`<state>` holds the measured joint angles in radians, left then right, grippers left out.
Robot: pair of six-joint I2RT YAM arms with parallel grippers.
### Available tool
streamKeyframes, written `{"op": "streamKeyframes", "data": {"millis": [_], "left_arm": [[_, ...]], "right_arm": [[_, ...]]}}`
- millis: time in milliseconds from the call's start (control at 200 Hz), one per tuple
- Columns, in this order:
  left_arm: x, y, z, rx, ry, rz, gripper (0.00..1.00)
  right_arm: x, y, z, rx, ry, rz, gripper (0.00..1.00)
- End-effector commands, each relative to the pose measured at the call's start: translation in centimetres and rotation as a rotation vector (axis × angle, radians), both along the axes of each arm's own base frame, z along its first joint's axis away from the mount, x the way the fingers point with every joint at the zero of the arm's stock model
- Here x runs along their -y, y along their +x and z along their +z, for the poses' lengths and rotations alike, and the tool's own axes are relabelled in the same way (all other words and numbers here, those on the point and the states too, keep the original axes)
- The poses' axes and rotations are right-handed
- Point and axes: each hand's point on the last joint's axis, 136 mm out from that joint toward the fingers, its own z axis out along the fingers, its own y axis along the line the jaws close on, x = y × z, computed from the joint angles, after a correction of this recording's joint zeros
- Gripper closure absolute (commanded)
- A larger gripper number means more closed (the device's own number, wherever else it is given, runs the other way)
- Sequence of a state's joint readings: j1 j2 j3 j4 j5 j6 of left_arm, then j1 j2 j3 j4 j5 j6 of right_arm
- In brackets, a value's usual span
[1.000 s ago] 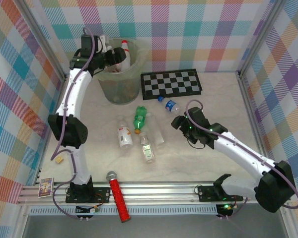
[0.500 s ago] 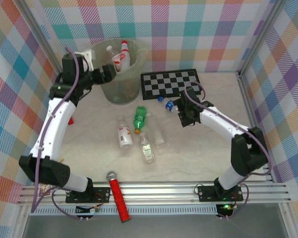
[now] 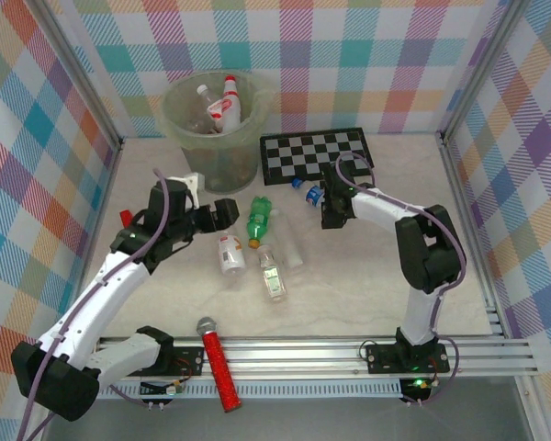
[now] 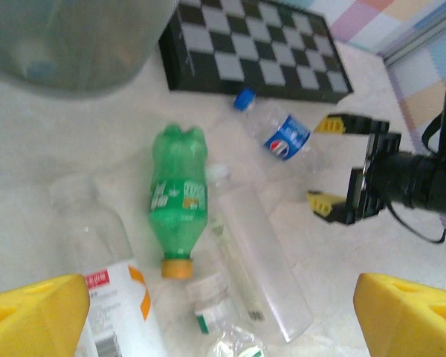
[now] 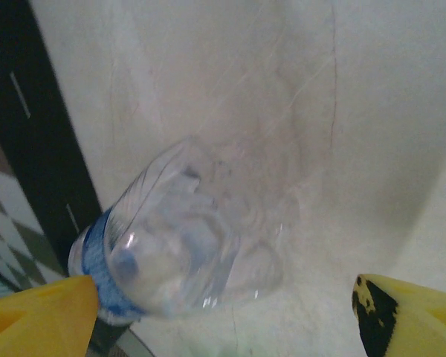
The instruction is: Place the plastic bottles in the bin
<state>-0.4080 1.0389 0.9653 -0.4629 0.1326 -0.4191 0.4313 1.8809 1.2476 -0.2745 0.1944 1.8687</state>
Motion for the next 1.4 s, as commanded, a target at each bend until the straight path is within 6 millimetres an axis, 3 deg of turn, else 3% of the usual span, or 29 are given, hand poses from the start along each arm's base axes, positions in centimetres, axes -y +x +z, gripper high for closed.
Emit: {"op": "streamKeyframes", "data": {"millis": [0, 110, 245, 390, 670, 780, 975, 1395], "left_arm": [[0.5, -0.3, -0.3, -0.004, -0.038, 0.028, 0.08], [0.6, -0.7, -0.9, -0.015, -0.028, 0.027, 0.08], [0.9, -0.6, -0.2, 0.014, -0.039, 0.020, 0.08], [0.7, -0.7, -0.1, 0.011, -0.031, 0.023, 0.07], [0.4, -0.8, -0.4, 0.006, -0.016, 0.036, 0.07], [0.4, -0.8, -0.5, -0.002, -0.010, 0.035, 0.07], [0.5, -0.7, -0.7, -0.006, -0.012, 0.034, 0.07], [0.3, -0.8, -0.2, 0.004, -0.001, 0.036, 0.06]], "right_arm": [[0.7, 1.4, -0.1, 0.027, 0.011, -0.127, 0.12], [0.5, 1.4, -1.7, -0.001, 0.029, -0.167, 0.13], [0.4, 2.0, -2.8, -0.017, 0.036, -0.200, 0.14], [0.8, 2.4, -3.5, -0.017, 0.024, -0.238, 0.22], [1.2, 2.3, -2.6, 0.010, 0.015, -0.230, 0.33], [1.7, 1.3, -1.0, 0.017, -0.010, -0.192, 0.25], [1.4, 0.5, 0.2, 0.045, 0.008, -0.168, 0.00], [-3.6, 2.8, -0.2, 0.049, 0.093, -0.141, 0.01]]}}
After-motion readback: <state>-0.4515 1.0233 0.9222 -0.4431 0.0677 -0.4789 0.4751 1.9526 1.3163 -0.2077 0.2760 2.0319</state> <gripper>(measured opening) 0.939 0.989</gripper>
